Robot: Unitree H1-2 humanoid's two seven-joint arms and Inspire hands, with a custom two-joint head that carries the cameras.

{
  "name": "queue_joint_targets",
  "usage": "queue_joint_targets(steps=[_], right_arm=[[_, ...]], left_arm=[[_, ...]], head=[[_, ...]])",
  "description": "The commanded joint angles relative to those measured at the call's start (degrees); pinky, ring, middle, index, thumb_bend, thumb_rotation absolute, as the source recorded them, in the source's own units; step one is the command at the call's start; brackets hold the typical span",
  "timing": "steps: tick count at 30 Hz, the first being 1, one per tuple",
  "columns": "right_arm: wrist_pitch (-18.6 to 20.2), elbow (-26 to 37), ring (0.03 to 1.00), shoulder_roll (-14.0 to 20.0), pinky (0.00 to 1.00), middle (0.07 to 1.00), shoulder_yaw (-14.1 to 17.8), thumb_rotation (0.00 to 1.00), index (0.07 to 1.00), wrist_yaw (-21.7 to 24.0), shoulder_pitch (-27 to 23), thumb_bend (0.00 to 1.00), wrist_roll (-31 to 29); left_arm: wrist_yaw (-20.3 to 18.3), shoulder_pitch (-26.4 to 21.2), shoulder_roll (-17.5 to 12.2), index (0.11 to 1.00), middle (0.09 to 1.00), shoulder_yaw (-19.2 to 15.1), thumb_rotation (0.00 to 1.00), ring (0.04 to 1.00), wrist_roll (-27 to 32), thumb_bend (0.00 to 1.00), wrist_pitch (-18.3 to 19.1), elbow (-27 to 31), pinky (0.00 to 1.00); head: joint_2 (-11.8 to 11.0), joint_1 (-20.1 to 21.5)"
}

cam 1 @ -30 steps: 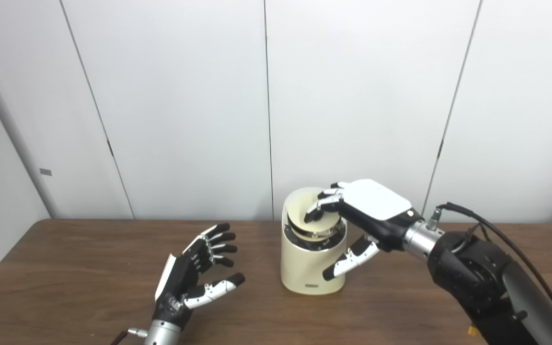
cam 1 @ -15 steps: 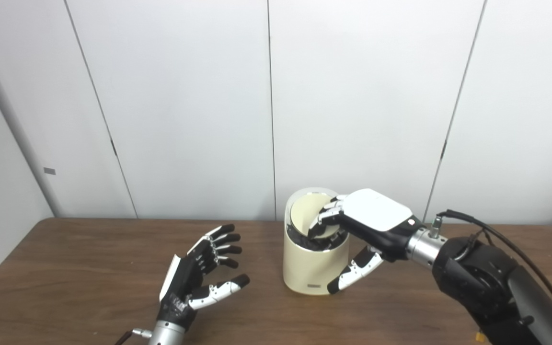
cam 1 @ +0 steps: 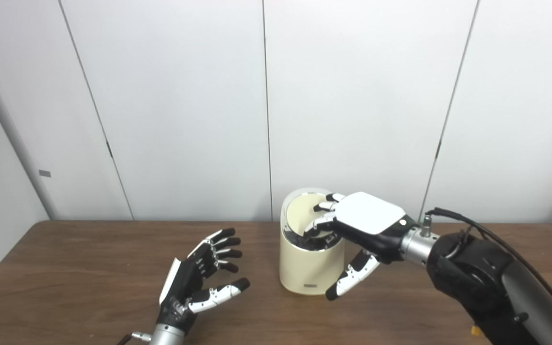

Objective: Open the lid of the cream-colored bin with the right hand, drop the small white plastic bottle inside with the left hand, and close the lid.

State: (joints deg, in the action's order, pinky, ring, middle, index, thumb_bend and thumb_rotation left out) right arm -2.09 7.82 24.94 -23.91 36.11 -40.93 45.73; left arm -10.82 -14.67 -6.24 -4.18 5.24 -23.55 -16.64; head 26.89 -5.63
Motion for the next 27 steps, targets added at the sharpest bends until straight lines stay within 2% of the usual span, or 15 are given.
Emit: queue_joint_targets(steps=[1,7,13,19,21,22,24,27], right_arm=[[2.0,-1.3,0.940,0.6,1.00,0.785,-1.2,0.56,0.785,3.4,-0.5,0.76,2.0],[2.8,-0.8,0.947,0.7,1.00,0.794,-1.1,0.57,0.789,4.1,-0.1,0.75,1.4],[2.8,1.7,0.918,0.0,0.98,0.775,2.7,0.53,0.769,0.3,0.3,0.73,-2.5],[4.8,3.6,0.919,-2.6,0.96,0.777,9.9,0.45,0.774,-4.9,2.7,0.69,-9.6],[4.6,3.3,0.918,-3.6,0.86,0.788,11.8,0.45,0.773,-6.9,3.6,0.68,-11.4],[4.5,3.2,0.918,-4.3,0.84,0.789,13.2,0.44,0.772,-8.5,4.8,0.68,-12.5],[3.7,2.8,0.890,-5.4,0.74,0.796,15.9,0.49,0.776,-12.3,7.4,0.67,-14.4],[0.9,1.6,0.856,-7.3,0.72,0.804,20.7,0.48,0.781,-19.1,12.3,0.65,-18.9]], left_arm=[[0.8,1.4,0.9,0.830,0.779,0.6,0.13,0.706,0.3,0.77,-0.5,-0.3,0.58],[0.6,1.7,0.8,0.831,0.781,0.6,0.13,0.712,0.7,0.77,-0.4,0.2,0.59],[0.6,1.7,0.6,0.831,0.781,0.7,0.13,0.710,0.5,0.76,-0.4,0.2,0.59],[0.7,1.5,0.5,0.822,0.774,0.7,0.13,0.700,0.3,0.77,-1.0,-0.1,0.58],[0.9,1.6,0.5,0.824,0.775,0.7,0.14,0.702,0.0,0.77,-1.0,-0.1,0.58],[0.9,1.5,0.4,0.825,0.775,0.7,0.14,0.702,0.0,0.77,-1.1,-0.2,0.58],[0.6,1.5,0.5,0.824,0.777,0.7,0.13,0.703,0.8,0.78,-1.0,-0.4,0.59],[0.6,1.4,0.4,0.821,0.777,0.6,0.13,0.699,0.9,0.77,-1.2,-0.6,0.58]], head=[[0.0,0.0],[0.3,-0.1],[0.2,0.0],[-0.1,0.5],[-0.1,0.5],[-0.1,0.6],[-0.1,0.6],[-0.2,0.7]])
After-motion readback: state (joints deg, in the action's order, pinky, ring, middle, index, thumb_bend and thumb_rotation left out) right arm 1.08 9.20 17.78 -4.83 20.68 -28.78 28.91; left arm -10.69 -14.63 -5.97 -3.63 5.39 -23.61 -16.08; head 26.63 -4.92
